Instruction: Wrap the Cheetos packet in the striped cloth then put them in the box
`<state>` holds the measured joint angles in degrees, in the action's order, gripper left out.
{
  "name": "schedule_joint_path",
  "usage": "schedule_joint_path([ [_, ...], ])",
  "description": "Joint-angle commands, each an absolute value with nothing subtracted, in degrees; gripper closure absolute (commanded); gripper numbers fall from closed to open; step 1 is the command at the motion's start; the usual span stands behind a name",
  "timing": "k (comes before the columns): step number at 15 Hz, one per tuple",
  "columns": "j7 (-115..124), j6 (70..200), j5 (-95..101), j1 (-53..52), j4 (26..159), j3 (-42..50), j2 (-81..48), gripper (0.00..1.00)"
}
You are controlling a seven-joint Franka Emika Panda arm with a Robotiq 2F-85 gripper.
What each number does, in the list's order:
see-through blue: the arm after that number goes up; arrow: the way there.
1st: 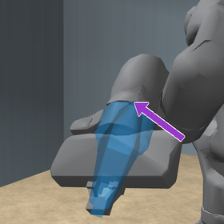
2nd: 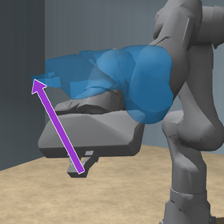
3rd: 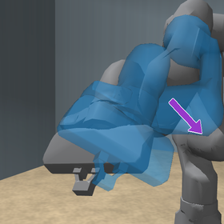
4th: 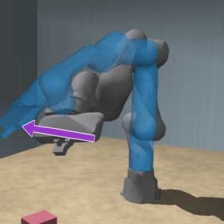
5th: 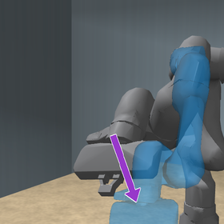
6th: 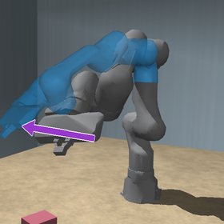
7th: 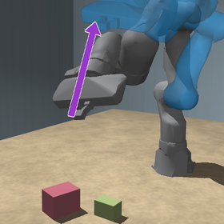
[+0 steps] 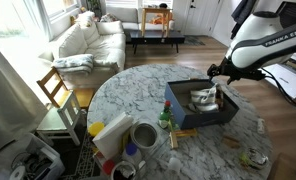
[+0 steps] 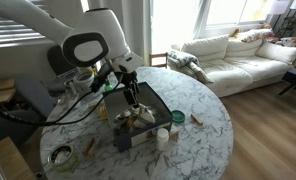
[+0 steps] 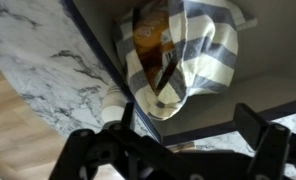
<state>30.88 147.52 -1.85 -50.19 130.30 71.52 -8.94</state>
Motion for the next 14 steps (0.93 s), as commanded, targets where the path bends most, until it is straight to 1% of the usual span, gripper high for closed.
schedule_joint_path([
  [1, 39.72, 133.14, 8.0, -58.69, 126.54, 78.48, -4.51, 0.0],
  [4, 44.25, 127.08, 10.7, -62.6, 124.45, 80.1, -2.02, 0.0],
  [8, 50.31, 126.02, 12.11, -64.89, 124.6, 80.55, 0.66, 0.0],
  [14, 55.86, 122.64, 23.44, -64.83, 121.69, 78.8, 6.51, 0.0],
])
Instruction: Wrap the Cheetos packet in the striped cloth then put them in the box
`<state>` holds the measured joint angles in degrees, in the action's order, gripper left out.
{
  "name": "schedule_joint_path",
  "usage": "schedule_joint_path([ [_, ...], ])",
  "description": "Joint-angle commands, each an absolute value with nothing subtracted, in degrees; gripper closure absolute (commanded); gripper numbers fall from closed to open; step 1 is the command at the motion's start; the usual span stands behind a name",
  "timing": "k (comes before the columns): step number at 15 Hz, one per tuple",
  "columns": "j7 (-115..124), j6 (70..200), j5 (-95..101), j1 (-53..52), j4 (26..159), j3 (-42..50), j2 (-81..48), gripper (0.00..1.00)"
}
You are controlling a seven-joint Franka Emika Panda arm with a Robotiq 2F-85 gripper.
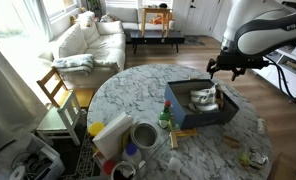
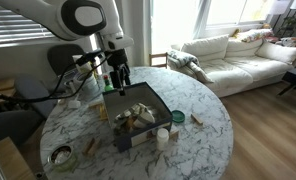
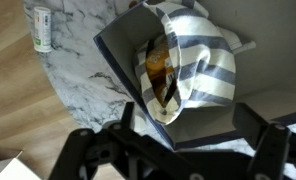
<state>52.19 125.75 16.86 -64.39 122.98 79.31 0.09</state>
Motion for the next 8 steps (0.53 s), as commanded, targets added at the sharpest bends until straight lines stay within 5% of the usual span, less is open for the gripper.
schedule_joint_path([
  [1, 57.21, 122.52, 25.74, -64.09, 121.29, 77.94, 7.68, 0.0],
  [2, 54.16, 125.16, 20.99, -64.34, 121.97, 79.06, 2.04, 0.0],
  [3, 51.84, 126.11, 17.96, -52.82, 121.71, 68.54, -0.71, 0.0],
  [8, 51.4, 126.08, 17.78, -52.79, 121.57, 68.66, 0.18, 0.0],
])
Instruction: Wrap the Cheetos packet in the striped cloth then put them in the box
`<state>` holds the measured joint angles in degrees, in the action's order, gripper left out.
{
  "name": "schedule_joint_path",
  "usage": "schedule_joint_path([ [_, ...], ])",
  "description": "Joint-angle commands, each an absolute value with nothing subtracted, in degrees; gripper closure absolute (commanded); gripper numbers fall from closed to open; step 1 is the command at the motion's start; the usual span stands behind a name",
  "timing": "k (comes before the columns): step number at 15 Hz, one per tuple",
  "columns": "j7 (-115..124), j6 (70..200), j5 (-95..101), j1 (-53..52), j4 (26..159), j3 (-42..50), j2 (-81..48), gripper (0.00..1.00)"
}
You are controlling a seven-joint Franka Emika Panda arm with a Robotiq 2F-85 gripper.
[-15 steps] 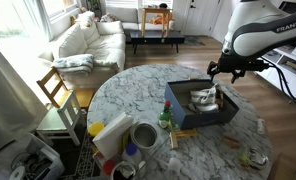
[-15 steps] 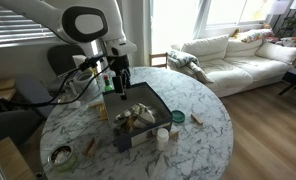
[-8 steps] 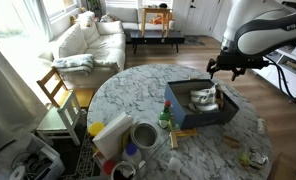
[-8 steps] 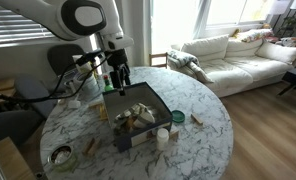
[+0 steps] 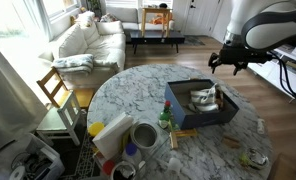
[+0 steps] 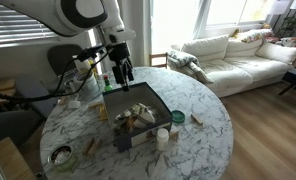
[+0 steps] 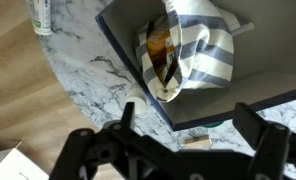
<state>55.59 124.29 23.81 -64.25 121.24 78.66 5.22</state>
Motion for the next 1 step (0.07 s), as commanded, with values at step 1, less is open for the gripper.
schedule_joint_path([
  [1, 51.43, 126.07, 17.79, -52.79, 121.57, 68.61, 0.19, 0.0],
])
